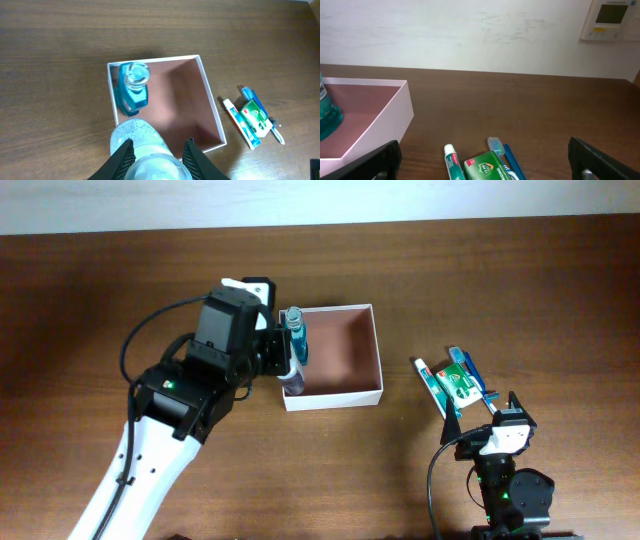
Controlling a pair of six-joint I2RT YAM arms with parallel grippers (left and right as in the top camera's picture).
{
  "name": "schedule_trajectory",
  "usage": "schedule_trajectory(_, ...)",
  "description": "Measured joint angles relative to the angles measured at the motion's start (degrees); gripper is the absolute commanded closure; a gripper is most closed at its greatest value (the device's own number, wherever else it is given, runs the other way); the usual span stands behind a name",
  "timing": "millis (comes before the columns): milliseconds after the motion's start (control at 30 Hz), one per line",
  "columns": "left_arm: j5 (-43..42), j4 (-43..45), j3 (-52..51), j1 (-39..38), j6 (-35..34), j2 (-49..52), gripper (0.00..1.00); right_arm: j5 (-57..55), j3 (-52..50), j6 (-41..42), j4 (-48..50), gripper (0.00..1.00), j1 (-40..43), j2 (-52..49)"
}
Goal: Pack container
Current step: 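Carry the soap bottle with the left gripper over the box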
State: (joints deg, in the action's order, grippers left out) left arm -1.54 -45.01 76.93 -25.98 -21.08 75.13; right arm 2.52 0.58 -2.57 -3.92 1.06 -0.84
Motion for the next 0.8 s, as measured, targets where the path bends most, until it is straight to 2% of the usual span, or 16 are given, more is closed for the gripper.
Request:
schedule_trajectory(233, 0.0, 0.7, 0.0, -1.4, 2.5, 2.9, 0.79, 0.0, 0.0, 0.0, 0.0, 0.02, 0.0, 0.0)
schedule_trajectory(400, 0.0, 0.7, 0.0, -1.7, 3.3, 6.0, 0.83, 0.0, 0.0, 0.0, 0.0, 0.01, 0.0, 0.0)
schedule_trajectory(800, 0.0, 2.7, 0.0, -1.7, 3.6, 7.8, 0.83, 0.0, 0.0, 0.0, 0.0, 0.01, 0.0, 0.0)
